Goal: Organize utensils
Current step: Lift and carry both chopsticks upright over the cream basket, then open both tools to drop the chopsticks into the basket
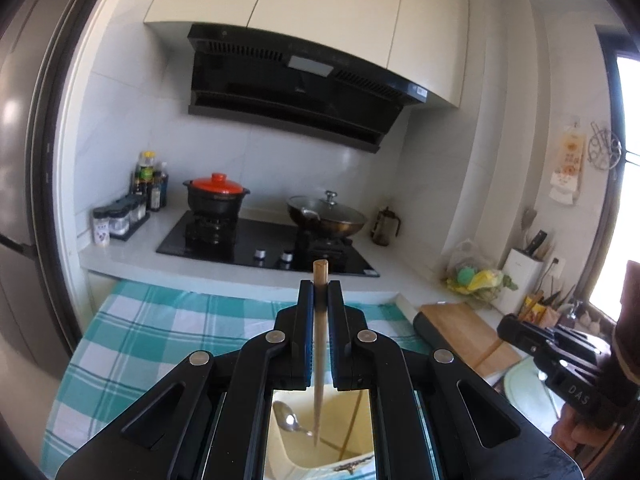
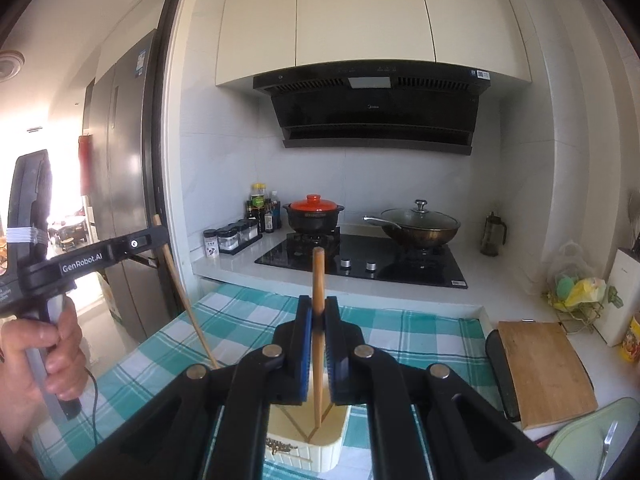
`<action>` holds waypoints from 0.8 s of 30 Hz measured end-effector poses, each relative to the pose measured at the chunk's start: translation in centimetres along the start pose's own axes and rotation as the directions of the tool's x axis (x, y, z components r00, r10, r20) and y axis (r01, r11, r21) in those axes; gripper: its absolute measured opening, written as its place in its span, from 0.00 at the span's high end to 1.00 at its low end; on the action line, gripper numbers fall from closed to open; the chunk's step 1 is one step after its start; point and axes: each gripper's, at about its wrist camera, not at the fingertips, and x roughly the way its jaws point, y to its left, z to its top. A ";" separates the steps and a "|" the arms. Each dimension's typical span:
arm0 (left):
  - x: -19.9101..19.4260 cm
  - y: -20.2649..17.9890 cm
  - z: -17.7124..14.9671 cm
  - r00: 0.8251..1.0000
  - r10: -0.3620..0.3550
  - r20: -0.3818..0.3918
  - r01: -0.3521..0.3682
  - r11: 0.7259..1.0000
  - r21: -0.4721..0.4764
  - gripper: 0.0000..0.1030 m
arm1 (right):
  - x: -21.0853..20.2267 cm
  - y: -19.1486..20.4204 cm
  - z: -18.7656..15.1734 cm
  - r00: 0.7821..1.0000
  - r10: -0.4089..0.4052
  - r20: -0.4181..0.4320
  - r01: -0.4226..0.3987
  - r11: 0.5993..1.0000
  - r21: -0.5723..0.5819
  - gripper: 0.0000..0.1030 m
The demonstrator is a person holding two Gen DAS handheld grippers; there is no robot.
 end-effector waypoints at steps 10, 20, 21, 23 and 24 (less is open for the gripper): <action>9.2 1.0 -6.2 0.958 0.016 -0.287 -0.018 1.000 -0.006 0.96 | 12.7 -1.4 -5.1 0.935 0.120 -0.334 -0.086 0.990 0.115 0.94; 5.6 2.6 -7.3 0.931 0.063 -0.360 -0.050 0.998 0.044 0.32 | 11.5 -2.9 -3.9 0.947 0.102 -0.306 -0.060 0.988 0.144 0.44; 4.4 2.6 -7.5 0.930 0.069 -0.360 -0.049 0.997 0.065 0.29 | 10.4 -2.9 -3.7 0.949 0.088 -0.302 -0.053 0.991 0.121 0.43; 1.5 2.5 -8.2 0.925 0.079 -0.371 -0.039 0.993 0.112 0.21 | 7.8 -2.8 -4.0 0.951 0.071 -0.301 -0.050 0.996 0.078 0.42; 0.3 2.4 -8.7 0.921 0.083 -0.380 -0.033 0.990 0.134 0.19 | 6.2 -2.8 -4.4 0.950 0.066 -0.305 -0.050 0.997 0.060 0.39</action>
